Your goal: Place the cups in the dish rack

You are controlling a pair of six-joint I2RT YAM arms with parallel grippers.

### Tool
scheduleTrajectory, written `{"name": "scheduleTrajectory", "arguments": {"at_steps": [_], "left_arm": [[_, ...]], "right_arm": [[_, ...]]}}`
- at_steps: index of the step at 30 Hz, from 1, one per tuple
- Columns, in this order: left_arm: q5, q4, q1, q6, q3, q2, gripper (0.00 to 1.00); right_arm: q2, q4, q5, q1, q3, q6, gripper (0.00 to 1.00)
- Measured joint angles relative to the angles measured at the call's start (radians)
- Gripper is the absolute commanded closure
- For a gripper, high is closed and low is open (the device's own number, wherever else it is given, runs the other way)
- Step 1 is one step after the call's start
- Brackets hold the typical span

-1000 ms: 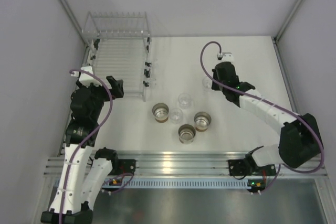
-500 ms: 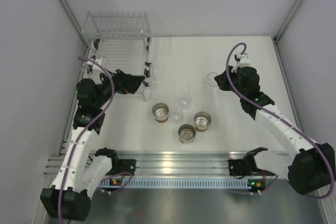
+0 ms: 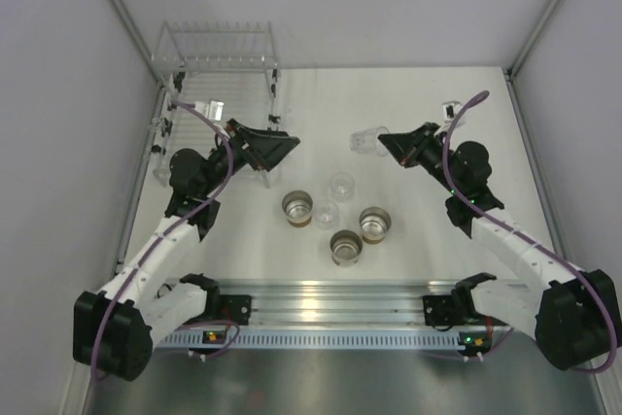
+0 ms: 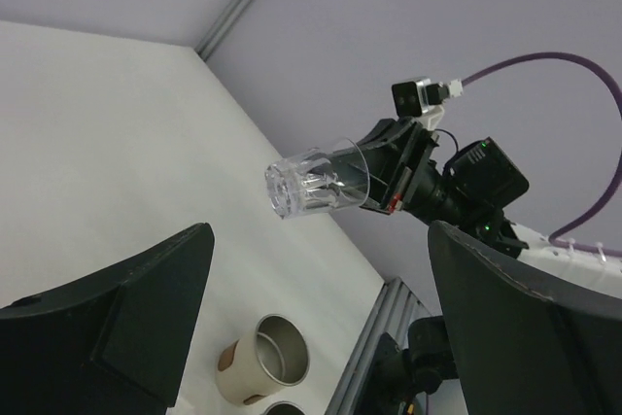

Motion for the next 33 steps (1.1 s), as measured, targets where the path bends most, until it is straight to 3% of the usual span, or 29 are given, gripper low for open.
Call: {"name": "scheduleTrajectory", "arguments": {"at_steps": [8,33], "left_arm": [[-0.076,0.14,-0.206,-0.001,0.138,0.219,0.04],[-0.24,0.492,-0.368,-0.081,0.193,0.519,0.05]], "right_arm": [[0.079,0.274,-0.061,0.023,-0.001,0.156,1.0],[0.272,0.739,-0.11,0.071,-0.014,0.381,1.0]]}}
